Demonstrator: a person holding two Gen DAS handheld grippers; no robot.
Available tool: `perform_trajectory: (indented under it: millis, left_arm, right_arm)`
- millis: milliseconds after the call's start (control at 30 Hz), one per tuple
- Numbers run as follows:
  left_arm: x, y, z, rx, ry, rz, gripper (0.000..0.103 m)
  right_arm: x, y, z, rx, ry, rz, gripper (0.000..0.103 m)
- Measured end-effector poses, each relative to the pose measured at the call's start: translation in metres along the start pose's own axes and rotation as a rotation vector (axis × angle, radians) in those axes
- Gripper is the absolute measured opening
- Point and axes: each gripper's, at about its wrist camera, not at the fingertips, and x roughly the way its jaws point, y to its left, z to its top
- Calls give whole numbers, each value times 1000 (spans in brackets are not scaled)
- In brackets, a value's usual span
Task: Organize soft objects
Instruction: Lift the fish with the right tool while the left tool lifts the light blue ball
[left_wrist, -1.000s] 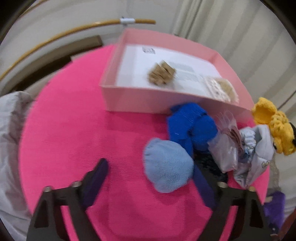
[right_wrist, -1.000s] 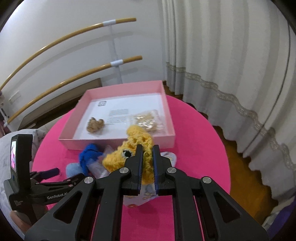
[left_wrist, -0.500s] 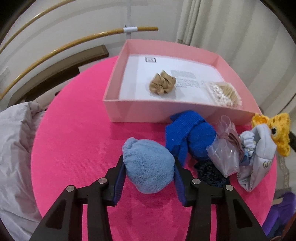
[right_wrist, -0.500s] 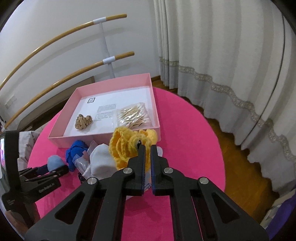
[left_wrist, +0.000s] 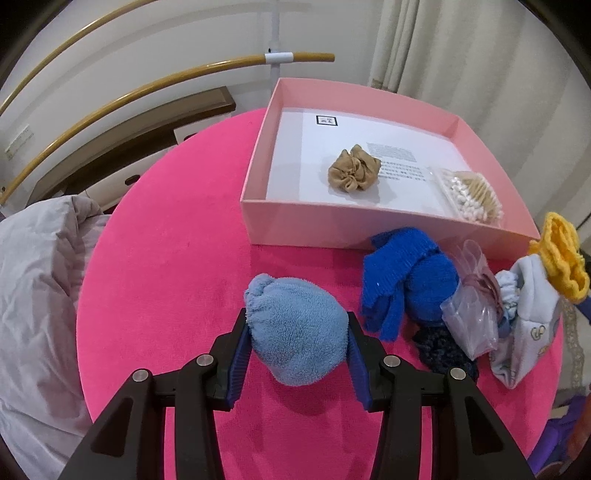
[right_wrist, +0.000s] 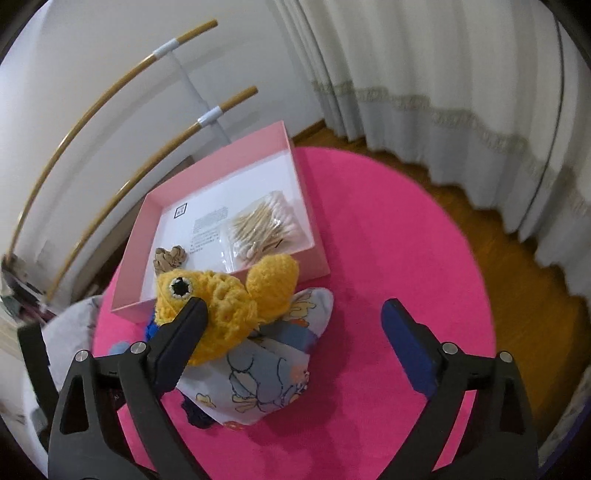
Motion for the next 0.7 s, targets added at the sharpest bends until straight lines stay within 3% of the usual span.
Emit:
perform_trajectory:
  millis: [267,333,400,567,700]
  left_arm:
    - [16,1,8,-5,15,3,44]
    - [21,3,10,-9,23,3,44]
    - [24,4,14,-12,26,4,44]
    - [22,7,17,-13,9,10,44]
    - [14,7,18,-14,-14,8,44]
  right_arm:
    - [32,-2,9,57,61,91,95]
    - [38,7,12,19,62,110,84]
    - [43,16,13,-11,68,128,46]
    - [44,35,11,-90,38,73,34]
    - [32,40,9,-110,1,36,33]
